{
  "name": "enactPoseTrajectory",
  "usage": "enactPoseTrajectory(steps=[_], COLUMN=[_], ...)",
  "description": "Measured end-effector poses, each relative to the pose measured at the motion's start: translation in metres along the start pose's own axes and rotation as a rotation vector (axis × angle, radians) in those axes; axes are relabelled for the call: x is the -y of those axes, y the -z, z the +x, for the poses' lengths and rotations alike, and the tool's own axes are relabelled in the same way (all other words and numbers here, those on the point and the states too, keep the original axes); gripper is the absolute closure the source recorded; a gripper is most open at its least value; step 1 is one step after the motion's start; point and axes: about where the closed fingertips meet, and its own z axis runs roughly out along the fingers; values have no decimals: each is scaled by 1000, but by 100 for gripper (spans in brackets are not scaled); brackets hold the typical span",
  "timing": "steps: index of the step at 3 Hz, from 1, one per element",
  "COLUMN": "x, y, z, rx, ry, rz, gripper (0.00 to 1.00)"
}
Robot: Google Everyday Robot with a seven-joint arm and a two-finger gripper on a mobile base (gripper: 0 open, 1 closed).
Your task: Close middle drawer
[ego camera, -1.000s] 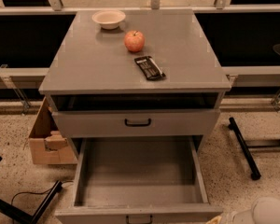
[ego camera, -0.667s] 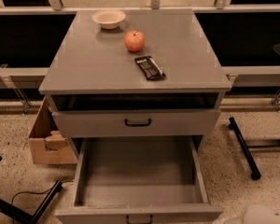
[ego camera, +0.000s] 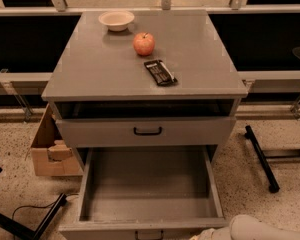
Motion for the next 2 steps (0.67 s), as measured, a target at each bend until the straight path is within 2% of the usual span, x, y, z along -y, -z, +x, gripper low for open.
enactPoseTrajectory(steps=[1, 2], x=[0, 16], y=[0, -2], z=[0, -5], rx=[0, 19], ry=[1, 15], rz=[0, 15], gripper=[100, 100])
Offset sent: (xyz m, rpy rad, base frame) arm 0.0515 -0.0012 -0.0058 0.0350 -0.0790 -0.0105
